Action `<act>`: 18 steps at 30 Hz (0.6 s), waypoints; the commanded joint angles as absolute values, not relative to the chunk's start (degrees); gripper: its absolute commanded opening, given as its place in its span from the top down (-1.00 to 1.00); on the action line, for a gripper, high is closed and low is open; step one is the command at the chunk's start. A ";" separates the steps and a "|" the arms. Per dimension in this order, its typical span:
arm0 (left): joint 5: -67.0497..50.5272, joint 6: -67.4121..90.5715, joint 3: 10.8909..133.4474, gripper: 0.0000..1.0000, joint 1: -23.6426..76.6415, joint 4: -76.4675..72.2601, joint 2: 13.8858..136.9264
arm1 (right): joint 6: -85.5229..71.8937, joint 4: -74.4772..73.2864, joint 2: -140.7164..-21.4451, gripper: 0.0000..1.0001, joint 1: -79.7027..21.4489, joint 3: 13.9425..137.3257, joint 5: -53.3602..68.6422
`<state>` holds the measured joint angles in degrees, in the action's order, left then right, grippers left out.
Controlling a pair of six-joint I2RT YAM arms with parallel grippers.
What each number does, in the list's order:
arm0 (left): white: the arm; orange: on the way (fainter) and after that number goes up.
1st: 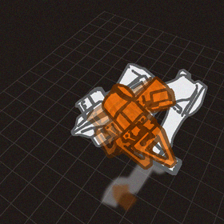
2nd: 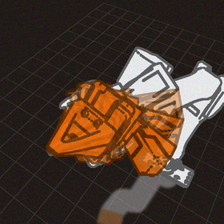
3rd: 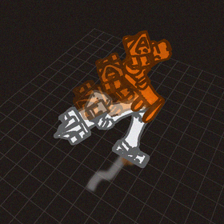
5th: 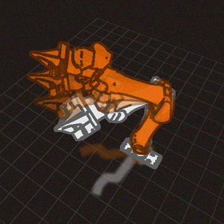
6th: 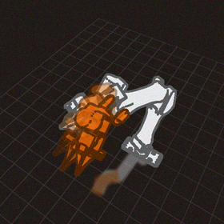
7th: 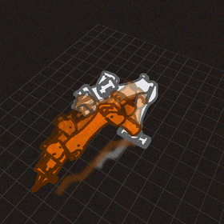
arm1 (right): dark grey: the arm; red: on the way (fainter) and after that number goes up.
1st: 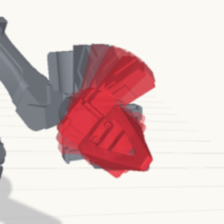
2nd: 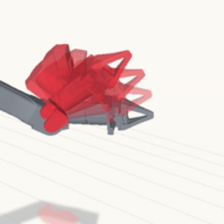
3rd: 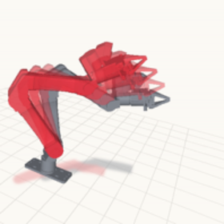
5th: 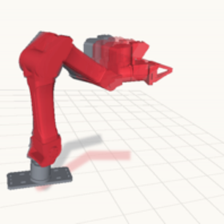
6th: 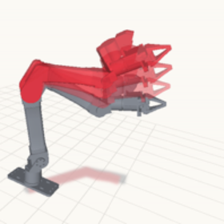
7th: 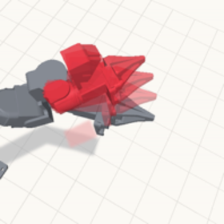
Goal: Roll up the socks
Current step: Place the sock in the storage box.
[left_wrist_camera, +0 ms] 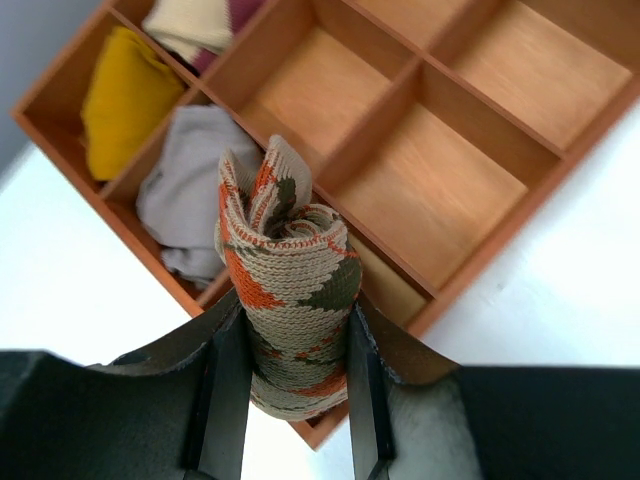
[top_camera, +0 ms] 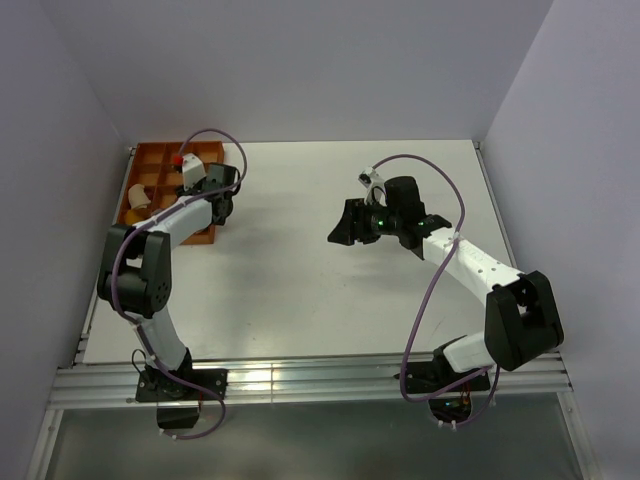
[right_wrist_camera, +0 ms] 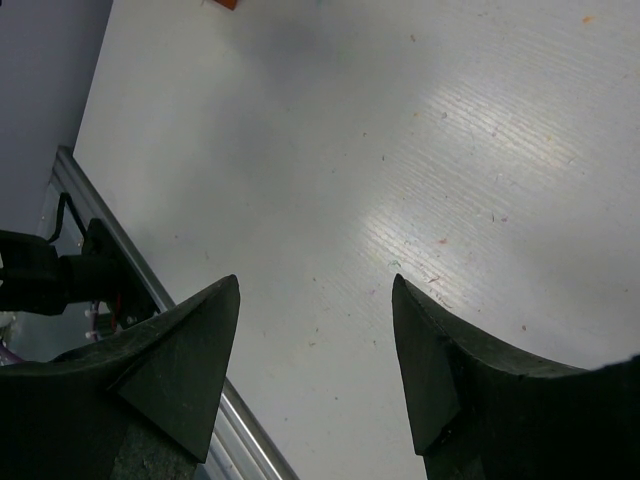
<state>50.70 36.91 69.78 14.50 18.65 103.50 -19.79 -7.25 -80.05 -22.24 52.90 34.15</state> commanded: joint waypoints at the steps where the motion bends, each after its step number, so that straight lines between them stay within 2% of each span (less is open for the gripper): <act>1: 47.12 38.84 71.37 0.99 14.94 18.54 101.52 | -18.98 -5.19 -79.37 -0.40 -22.24 52.47 35.07; 18: 34.46 45.61 71.01 0.99 14.77 24.52 101.95 | -19.42 -4.22 -79.98 -0.39 -22.15 52.12 35.16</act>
